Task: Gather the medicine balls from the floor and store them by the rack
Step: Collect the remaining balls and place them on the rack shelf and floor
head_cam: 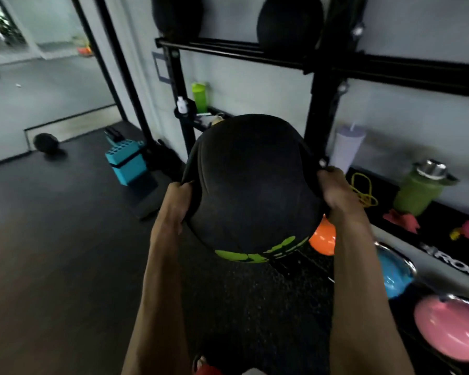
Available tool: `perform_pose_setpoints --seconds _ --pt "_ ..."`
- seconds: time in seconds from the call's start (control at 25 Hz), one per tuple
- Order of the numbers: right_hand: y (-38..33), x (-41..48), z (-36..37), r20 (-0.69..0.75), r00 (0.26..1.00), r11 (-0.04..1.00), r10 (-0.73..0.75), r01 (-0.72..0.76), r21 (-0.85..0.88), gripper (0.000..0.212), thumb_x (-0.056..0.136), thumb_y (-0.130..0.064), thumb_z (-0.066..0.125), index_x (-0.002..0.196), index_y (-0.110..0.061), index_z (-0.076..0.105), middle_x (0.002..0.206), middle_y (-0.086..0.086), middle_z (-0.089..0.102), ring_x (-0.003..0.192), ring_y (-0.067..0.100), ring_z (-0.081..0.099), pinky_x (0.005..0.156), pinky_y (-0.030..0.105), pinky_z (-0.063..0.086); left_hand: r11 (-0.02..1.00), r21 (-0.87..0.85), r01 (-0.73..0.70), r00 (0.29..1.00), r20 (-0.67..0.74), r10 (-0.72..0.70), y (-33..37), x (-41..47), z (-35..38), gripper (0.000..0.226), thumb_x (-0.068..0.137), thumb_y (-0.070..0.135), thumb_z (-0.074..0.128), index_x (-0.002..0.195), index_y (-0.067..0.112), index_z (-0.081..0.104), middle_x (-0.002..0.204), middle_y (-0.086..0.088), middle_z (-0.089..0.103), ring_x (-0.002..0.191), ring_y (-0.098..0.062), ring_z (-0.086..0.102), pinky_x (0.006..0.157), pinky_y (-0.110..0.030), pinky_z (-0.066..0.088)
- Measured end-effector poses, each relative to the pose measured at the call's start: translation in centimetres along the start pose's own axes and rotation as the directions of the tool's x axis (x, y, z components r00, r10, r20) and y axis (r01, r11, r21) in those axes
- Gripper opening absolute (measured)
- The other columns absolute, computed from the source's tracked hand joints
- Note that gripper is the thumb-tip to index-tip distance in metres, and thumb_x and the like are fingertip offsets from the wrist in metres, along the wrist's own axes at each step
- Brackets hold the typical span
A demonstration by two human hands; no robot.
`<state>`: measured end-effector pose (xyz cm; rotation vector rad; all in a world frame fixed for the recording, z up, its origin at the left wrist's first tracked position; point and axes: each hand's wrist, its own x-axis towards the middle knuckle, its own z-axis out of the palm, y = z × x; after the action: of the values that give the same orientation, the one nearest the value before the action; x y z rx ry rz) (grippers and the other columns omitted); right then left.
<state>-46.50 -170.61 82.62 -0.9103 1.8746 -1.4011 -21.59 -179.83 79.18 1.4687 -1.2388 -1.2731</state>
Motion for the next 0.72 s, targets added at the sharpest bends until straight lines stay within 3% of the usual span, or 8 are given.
perform_pose_setpoints --seconds 0.08,0.12,0.16,0.24,0.32,0.44,0.6,0.72 --pt "-1.6 1.0 3.3 0.052 0.998 1.0 -0.026 0.026 0.003 0.024 0.096 0.0 0.046 0.076 0.0 0.059 0.091 0.032 0.063 0.06 0.022 0.047 0.05 0.022 0.04 0.998 -0.068 0.011 1.0 -0.019 -0.012 0.7 2.0 -3.1 0.014 0.099 0.016 0.053 0.096 0.008 0.064 0.098 -0.012 0.069 0.091 -0.024 0.066 0.091 -0.041 0.055" --pt "-2.1 1.4 5.1 0.071 0.997 1.0 -0.03 0.03 0.005 0.021 0.095 0.001 0.046 0.083 0.005 0.062 0.096 0.035 0.064 0.06 0.023 0.049 0.047 0.023 0.04 0.998 -0.058 0.003 1.0 -0.016 -0.004 0.9 3.2 -4.6 0.012 0.1 0.016 0.053 0.092 0.013 0.062 0.096 -0.011 0.068 0.091 -0.025 0.064 0.092 -0.045 0.052" --pt "-2.6 1.7 6.9 0.064 0.997 0.999 -0.03 0.03 0.011 0.021 0.094 0.003 0.046 0.093 0.012 0.064 0.104 0.04 0.062 0.065 0.03 0.055 0.046 0.026 0.04 1.0 -0.028 0.004 1.0 -0.013 -0.005 1.2 4.4 -6.1 0.014 0.1 0.016 0.052 0.09 0.015 0.061 0.094 -0.009 0.067 0.088 -0.024 0.063 0.09 -0.045 0.051" --pt "-3.5 2.3 10.6 0.064 0.998 0.998 -0.026 0.022 0.055 0.02 0.092 0.004 0.048 0.083 0.004 0.065 0.099 0.041 0.063 0.07 0.032 0.062 0.052 0.029 0.042 1.0 -0.007 -0.013 1.0 -0.004 0.013 1.1 7.1 -8.9 0.014 0.1 0.014 0.051 0.091 0.014 0.062 0.092 -0.009 0.066 0.082 -0.021 0.061 0.081 -0.041 0.051" --pt "-4.4 3.1 13.7 0.07 0.997 0.997 -0.017 0.012 0.082 0.029 0.091 0.005 0.049 0.069 -0.011 0.059 0.075 0.022 0.063 0.055 0.021 0.056 0.05 0.023 0.041 0.999 -0.016 -0.046 0.999 -0.014 0.045 1.3 9.2 -11.1 0.015 0.099 0.01 0.051 0.091 0.013 0.064 0.091 -0.01 0.068 0.081 -0.021 0.062 0.078 -0.04 0.052" --pt "-6.5 4.3 17.2 0.073 0.997 0.996 -0.002 -0.005 0.091 0.031 0.09 0.007 0.048 0.068 -0.013 0.058 0.062 0.008 0.062 0.051 0.016 0.055 0.044 0.017 0.04 0.998 -0.044 -0.053 0.998 -0.025 0.052 1.8 11.7 -13.6 0.018 0.1 0.009 0.05 0.089 0.014 0.063 0.085 -0.007 0.067 0.076 -0.017 0.062 0.074 -0.035 0.052" --pt "-9.4 6.1 21.5 0.092 0.994 0.991 -0.062 0.051 0.121 0.009 0.077 -0.012 0.059 0.079 -0.007 0.066 0.099 0.036 0.067 0.076 0.031 0.065 0.07 0.035 0.047 0.991 -0.085 -0.1 0.994 -0.055 0.096 2.9 15.2 -15.9 0.023 0.102 0.008 0.047 0.086 0.017 0.061 0.078 -0.001 0.065 0.065 -0.008 0.059 0.063 -0.025 0.049" --pt "-10.4 8.4 24.2 0.113 0.992 0.991 -0.052 0.037 0.127 0.052 0.055 -0.025 0.057 0.097 0.004 0.069 0.101 0.038 0.065 0.086 0.04 0.07 0.072 0.046 0.051 0.992 -0.095 -0.088 0.995 -0.066 0.082 3.6 17.7 -17.3 0.021 0.102 0.01 0.047 0.087 0.017 0.06 0.079 -0.002 0.064 0.064 -0.007 0.059 0.059 -0.023 0.048"
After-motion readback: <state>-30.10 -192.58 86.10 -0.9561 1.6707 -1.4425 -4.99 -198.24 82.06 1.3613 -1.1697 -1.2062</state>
